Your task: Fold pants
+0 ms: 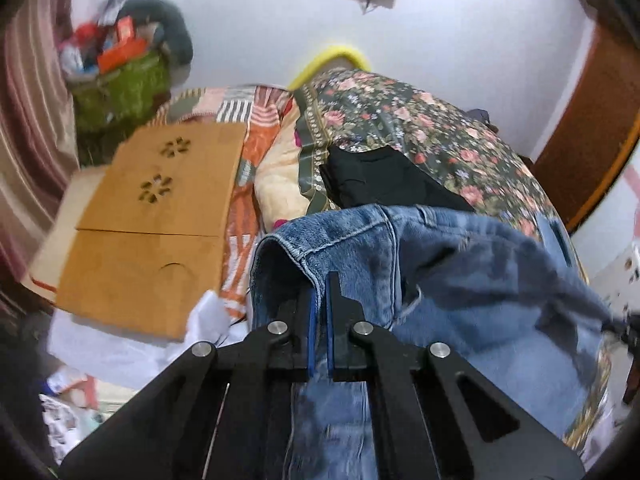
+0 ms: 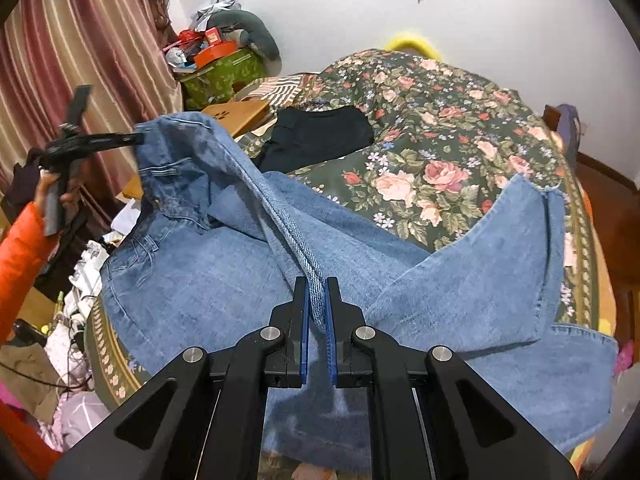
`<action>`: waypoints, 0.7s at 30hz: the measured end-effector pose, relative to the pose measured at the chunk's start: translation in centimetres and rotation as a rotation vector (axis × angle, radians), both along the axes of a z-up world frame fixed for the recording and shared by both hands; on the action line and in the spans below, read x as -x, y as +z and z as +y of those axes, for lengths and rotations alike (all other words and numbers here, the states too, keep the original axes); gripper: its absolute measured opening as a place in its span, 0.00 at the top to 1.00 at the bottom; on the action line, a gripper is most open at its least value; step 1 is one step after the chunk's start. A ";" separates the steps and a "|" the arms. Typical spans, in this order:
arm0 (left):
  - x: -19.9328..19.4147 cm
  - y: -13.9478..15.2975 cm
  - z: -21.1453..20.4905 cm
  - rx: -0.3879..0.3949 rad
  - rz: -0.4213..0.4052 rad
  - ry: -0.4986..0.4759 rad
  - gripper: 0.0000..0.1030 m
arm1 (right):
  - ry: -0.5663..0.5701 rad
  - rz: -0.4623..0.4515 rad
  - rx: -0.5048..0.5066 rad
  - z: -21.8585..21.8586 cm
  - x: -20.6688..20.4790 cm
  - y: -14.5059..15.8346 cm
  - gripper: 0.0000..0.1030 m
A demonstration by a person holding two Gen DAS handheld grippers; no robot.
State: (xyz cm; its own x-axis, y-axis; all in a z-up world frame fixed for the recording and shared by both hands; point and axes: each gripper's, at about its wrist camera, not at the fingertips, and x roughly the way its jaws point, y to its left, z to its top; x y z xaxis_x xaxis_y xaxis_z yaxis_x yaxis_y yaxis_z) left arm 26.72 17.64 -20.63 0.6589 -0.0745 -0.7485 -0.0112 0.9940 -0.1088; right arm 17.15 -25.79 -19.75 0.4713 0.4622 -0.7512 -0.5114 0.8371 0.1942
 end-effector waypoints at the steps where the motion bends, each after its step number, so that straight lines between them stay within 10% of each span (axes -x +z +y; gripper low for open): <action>1: 1.1 0.3 -0.1 -0.013 -0.009 -0.003 0.97 | -0.001 -0.002 0.004 -0.1 0.3 0.1 0.94; 21: 17.5 -11.0 -2.5 -0.015 0.212 0.048 0.96 | -0.072 0.109 -0.009 -1.3 5.6 -4.5 0.90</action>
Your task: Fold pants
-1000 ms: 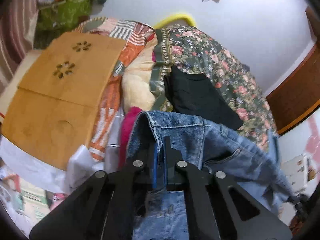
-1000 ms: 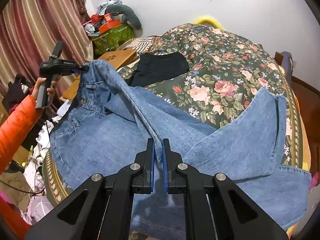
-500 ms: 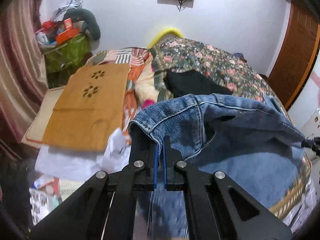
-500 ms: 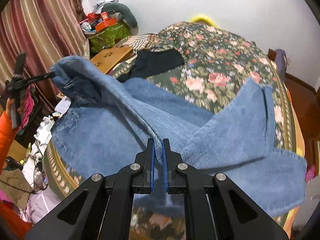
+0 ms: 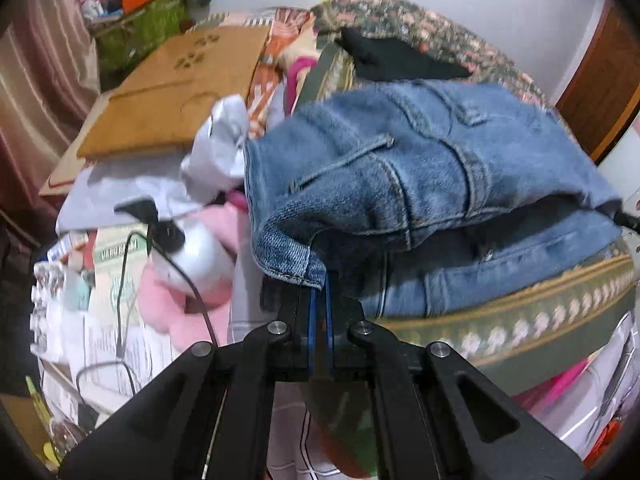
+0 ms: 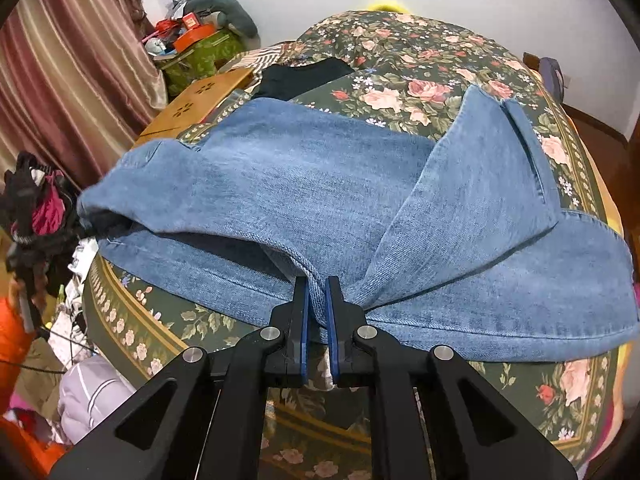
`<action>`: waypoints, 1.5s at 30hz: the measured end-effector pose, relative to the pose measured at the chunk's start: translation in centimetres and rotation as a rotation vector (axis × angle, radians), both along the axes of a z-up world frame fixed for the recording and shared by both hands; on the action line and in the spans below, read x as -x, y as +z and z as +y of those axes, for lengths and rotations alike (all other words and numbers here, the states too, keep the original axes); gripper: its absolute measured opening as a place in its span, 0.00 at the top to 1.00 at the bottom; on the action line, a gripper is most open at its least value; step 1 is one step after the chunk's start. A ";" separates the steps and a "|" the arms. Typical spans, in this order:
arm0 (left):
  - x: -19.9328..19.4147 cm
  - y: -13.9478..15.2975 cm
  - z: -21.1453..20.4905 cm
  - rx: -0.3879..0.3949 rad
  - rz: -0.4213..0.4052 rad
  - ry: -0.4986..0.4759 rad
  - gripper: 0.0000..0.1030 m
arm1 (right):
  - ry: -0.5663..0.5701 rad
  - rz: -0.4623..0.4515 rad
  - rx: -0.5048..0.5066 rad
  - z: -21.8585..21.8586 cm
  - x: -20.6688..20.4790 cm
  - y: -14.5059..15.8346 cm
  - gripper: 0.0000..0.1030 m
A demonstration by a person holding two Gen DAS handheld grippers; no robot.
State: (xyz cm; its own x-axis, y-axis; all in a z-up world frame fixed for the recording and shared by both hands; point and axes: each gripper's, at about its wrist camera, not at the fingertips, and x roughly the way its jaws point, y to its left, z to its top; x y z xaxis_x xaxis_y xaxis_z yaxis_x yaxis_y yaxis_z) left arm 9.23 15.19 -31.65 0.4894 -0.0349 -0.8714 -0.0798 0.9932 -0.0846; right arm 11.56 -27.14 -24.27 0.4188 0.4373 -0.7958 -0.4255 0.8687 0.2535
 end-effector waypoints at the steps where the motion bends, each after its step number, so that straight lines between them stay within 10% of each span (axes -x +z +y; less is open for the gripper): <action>1: 0.2 0.1 0.0 0.005 0.001 0.003 0.96 | -0.001 0.009 -0.007 -0.1 0.0 0.2 0.90; 8: 0.6 5.0 1.1 -0.022 -0.055 0.033 0.90 | -0.018 -0.010 -0.022 -2.0 -0.2 3.2 0.87; 22: -11.1 11.6 -5.1 -0.036 -0.179 0.054 0.19 | -0.223 -0.055 0.035 -6.3 -12.0 4.1 0.54; 40: -21.1 5.2 -13.5 -0.083 -0.008 -0.031 0.18 | -0.246 0.123 -0.007 -5.6 -27.1 -5.9 0.52; 45: -21.1 3.9 -15.2 -0.150 0.021 -0.060 0.18 | -0.231 0.068 0.036 -6.2 -26.4 -6.0 0.85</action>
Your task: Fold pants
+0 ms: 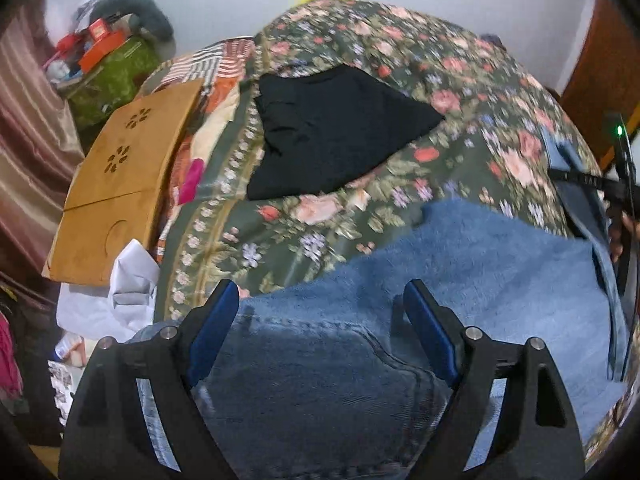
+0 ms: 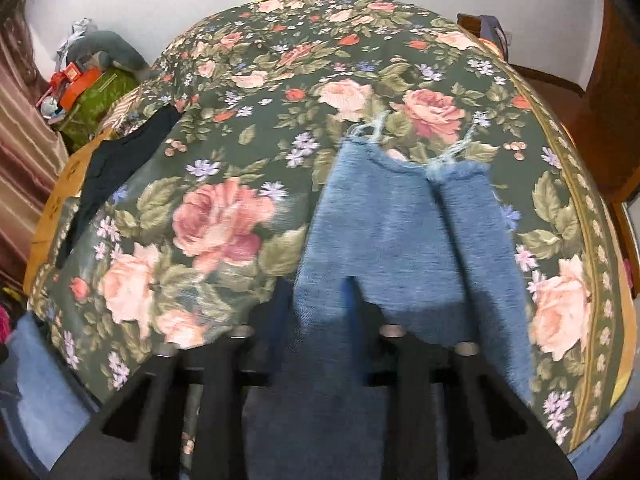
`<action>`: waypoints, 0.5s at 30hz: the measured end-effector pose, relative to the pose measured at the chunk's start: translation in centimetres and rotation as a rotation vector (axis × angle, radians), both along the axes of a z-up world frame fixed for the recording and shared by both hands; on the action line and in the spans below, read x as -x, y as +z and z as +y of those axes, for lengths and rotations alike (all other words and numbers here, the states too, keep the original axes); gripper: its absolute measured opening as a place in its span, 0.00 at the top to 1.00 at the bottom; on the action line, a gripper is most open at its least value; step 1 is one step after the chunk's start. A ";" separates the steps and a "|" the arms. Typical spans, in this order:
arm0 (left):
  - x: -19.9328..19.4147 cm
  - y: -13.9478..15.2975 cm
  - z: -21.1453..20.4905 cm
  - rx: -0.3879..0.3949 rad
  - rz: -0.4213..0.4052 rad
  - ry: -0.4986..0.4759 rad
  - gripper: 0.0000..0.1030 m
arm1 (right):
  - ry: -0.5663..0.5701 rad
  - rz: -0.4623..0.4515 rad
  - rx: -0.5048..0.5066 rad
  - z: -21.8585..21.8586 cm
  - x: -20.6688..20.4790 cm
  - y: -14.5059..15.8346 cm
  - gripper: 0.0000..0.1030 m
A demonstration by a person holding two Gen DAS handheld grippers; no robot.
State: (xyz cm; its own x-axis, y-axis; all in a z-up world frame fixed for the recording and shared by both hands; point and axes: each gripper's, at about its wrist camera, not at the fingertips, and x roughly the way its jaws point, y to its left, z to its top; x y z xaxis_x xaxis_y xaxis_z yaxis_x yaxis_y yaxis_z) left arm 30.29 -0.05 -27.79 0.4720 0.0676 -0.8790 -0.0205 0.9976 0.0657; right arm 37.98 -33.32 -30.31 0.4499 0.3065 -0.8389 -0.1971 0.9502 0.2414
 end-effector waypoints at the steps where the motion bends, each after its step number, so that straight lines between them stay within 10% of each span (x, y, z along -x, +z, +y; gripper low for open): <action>1: 0.1 -0.1 -0.3 -0.001 0.004 -0.006 0.18 | 0.004 0.005 0.001 -0.4 0.0 -0.1 0.91; 15: 2.8 0.3 -5.8 -0.053 0.059 -0.114 0.18 | -0.088 -0.249 -0.131 -12.4 8.5 11.7 0.94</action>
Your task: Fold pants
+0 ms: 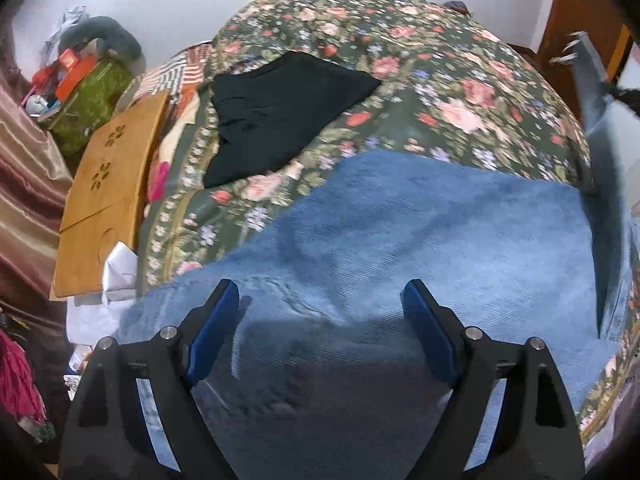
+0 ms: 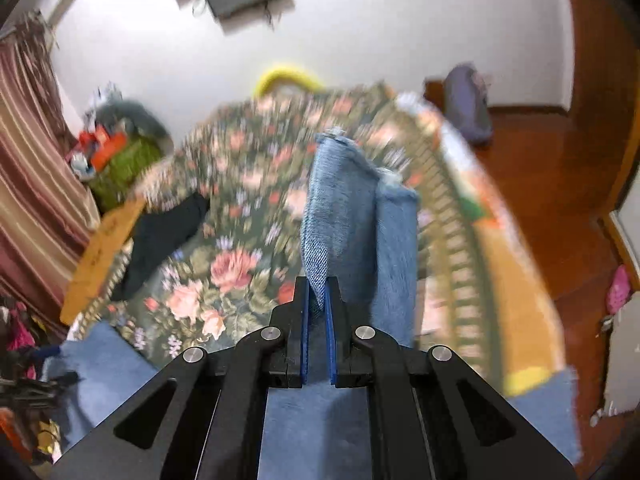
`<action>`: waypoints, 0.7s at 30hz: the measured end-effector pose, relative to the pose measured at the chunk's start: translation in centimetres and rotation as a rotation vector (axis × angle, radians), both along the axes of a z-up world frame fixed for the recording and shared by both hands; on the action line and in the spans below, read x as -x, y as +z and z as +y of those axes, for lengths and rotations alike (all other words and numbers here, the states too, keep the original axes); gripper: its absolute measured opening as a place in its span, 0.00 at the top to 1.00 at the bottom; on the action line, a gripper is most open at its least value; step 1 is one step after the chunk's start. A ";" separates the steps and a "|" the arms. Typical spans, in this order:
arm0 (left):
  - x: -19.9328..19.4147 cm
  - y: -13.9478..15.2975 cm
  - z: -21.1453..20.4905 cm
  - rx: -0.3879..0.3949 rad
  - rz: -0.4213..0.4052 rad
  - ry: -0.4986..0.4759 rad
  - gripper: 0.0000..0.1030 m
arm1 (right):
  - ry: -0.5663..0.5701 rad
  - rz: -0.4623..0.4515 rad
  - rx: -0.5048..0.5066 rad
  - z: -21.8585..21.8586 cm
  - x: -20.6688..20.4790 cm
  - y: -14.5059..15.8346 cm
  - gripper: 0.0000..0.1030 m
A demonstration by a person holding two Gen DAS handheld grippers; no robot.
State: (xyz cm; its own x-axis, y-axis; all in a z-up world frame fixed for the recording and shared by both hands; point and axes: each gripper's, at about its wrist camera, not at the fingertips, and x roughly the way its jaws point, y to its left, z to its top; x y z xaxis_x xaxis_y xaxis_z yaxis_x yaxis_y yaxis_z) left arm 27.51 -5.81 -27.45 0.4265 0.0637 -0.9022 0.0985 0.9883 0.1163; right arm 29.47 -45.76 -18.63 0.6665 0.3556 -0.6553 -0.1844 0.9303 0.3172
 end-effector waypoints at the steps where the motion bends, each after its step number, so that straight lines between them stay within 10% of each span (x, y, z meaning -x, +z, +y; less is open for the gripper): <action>1: 0.2 -0.1 -0.6 0.004 0.011 -0.009 0.18 | -0.012 -0.020 -0.008 -1.1 0.6 1.0 0.94; 8: 1.7 -0.6 -3.7 0.016 0.033 -0.029 0.18 | -0.077 -0.110 0.022 -7.9 7.6 4.7 0.95; 21: 3.8 -1.7 -6.2 0.060 0.013 -0.038 0.17 | -0.188 0.198 -0.018 -12.4 11.8 -10.0 0.94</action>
